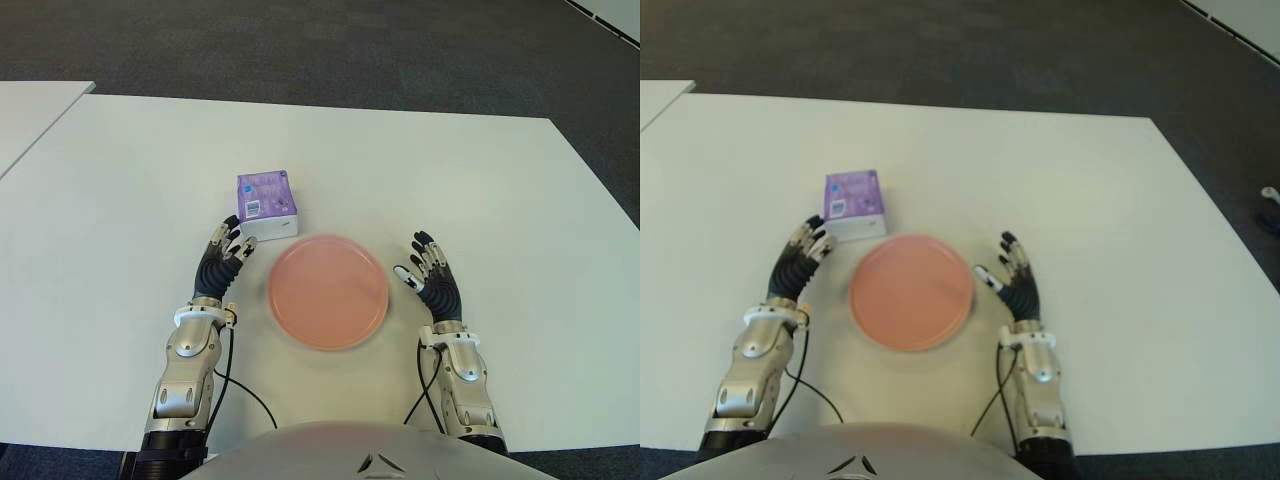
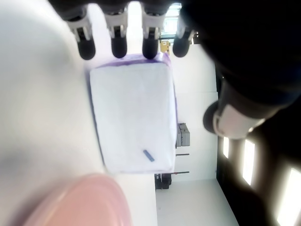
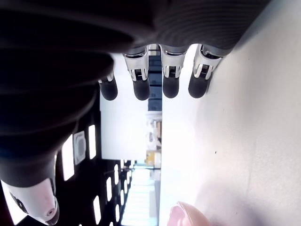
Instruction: Put the tissue paper into the plate.
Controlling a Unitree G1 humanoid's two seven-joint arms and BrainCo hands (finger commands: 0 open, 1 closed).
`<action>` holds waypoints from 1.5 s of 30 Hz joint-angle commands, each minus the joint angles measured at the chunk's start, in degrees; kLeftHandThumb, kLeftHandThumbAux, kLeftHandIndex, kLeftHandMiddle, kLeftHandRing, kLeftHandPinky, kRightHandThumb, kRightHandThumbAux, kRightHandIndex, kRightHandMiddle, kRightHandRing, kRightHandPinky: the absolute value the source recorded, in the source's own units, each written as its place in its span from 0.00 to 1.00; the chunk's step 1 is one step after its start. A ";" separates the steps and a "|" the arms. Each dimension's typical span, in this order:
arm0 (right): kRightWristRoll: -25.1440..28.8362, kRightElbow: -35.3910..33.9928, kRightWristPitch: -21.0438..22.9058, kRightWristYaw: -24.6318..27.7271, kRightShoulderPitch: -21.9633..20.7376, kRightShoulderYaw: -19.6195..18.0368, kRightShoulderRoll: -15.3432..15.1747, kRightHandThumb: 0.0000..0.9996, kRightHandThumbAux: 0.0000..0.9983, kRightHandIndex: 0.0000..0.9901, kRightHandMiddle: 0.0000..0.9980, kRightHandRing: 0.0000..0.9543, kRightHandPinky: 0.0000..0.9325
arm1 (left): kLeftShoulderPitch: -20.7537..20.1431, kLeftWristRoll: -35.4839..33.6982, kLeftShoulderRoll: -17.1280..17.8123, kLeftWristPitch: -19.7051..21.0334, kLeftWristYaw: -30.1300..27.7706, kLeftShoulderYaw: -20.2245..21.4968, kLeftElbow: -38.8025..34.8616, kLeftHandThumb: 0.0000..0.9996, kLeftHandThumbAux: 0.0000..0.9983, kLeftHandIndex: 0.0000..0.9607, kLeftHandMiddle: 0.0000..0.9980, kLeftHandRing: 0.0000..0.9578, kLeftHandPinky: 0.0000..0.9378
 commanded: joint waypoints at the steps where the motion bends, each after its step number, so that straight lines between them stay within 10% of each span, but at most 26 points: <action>1: -0.16 1.33 0.87 -0.04 0.82 0.18 0.00 0.00 0.67 0.00 0.00 0.00 0.00 | 0.16 0.57 0.51 0.00 -0.30 -0.15 0.94 0.00 0.58 0.00 0.00 0.00 0.00; 26: -0.14 1.76 0.57 -0.19 0.58 0.16 0.13 0.00 0.66 0.00 0.00 0.00 0.00 | -0.18 0.09 0.31 -0.87 -0.25 0.08 1.46 0.00 0.59 0.00 0.00 0.00 0.00; 34: -0.16 2.49 0.22 -0.17 -0.03 0.10 0.09 0.00 0.66 0.00 0.00 0.00 0.00 | -3.37 -1.40 4.88 0.09 -3.50 2.73 0.04 0.00 0.58 0.00 0.00 0.00 0.00; 45: -0.87 3.30 0.00 -0.44 -1.02 0.60 0.10 0.00 0.70 0.00 0.00 0.00 0.00 | -13.71 9.41 15.14 -17.53 0.58 6.79 3.89 0.01 0.56 0.00 0.00 0.00 0.00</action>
